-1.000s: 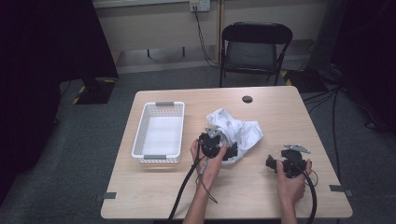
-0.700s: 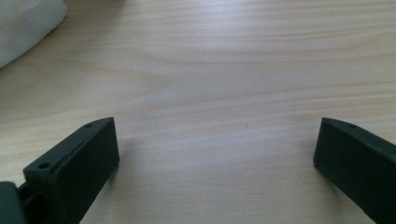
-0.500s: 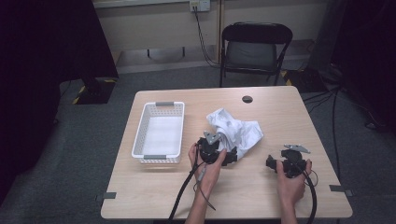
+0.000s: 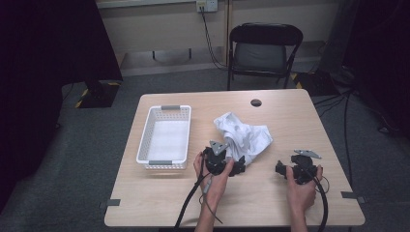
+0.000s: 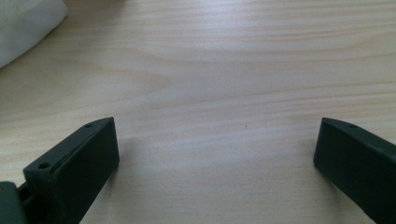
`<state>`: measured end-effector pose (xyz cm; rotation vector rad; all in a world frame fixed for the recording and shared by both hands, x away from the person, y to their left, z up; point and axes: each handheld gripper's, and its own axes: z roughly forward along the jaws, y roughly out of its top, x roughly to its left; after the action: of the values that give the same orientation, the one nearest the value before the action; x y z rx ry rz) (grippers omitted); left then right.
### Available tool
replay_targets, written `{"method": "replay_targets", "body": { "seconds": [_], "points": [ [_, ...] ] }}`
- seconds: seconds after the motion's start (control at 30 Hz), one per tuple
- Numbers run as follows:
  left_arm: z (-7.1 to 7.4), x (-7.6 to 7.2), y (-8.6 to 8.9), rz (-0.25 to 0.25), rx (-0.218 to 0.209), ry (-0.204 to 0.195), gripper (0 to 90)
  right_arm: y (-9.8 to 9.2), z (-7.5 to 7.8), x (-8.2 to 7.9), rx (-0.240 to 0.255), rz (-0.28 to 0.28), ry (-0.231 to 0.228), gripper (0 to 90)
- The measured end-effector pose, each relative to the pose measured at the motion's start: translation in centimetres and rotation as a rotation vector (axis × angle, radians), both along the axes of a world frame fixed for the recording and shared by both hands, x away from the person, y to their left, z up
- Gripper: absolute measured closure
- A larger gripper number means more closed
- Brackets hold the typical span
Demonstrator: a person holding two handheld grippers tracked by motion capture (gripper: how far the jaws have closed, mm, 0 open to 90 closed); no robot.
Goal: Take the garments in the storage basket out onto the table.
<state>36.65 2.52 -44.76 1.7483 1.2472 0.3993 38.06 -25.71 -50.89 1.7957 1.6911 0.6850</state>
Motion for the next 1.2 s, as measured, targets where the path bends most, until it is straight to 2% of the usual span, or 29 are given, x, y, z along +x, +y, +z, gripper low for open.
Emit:
{"method": "replay_targets", "body": {
  "seconds": [0.03,0.1,0.2,0.27,0.67,0.8,1.03,1.2],
  "points": [
    [0.0,-0.2,0.1,-0.002,0.006,0.002,3.0,0.0,0.0,0.0,0.0,0.0,0.0,0.0],
    [-0.1,-0.5,0.3,-0.007,-0.013,0.011,3.6,0.0,0.0,0.0,0.0,0.0,0.0,0.0],
    [-0.1,-1.2,0.4,-0.003,-0.006,-0.005,3.4,0.0,0.0,0.0,0.0,0.0,0.0,0.0],
    [-0.2,-1.4,0.5,-0.002,-0.022,-0.009,3.3,0.0,0.0,0.0,0.0,0.0,0.0,0.0],
    [0.0,-2.4,1.3,0.017,-0.006,-0.031,2.7,0.0,0.0,0.0,0.0,0.0,0.0,0.0],
    [-0.1,-2.8,1.9,0.026,-0.018,-0.028,1.7,0.0,0.0,0.0,0.0,0.0,0.0,0.0],
    [0.1,-3.7,2.7,0.048,-0.029,-0.058,0.2,0.0,0.0,0.0,0.0,0.0,0.0,0.0],
    [0.3,-4.2,3.3,0.056,-0.018,-0.074,0.2,0.0,0.0,0.0,0.0,0.0,0.0,0.0]
  ]
}}
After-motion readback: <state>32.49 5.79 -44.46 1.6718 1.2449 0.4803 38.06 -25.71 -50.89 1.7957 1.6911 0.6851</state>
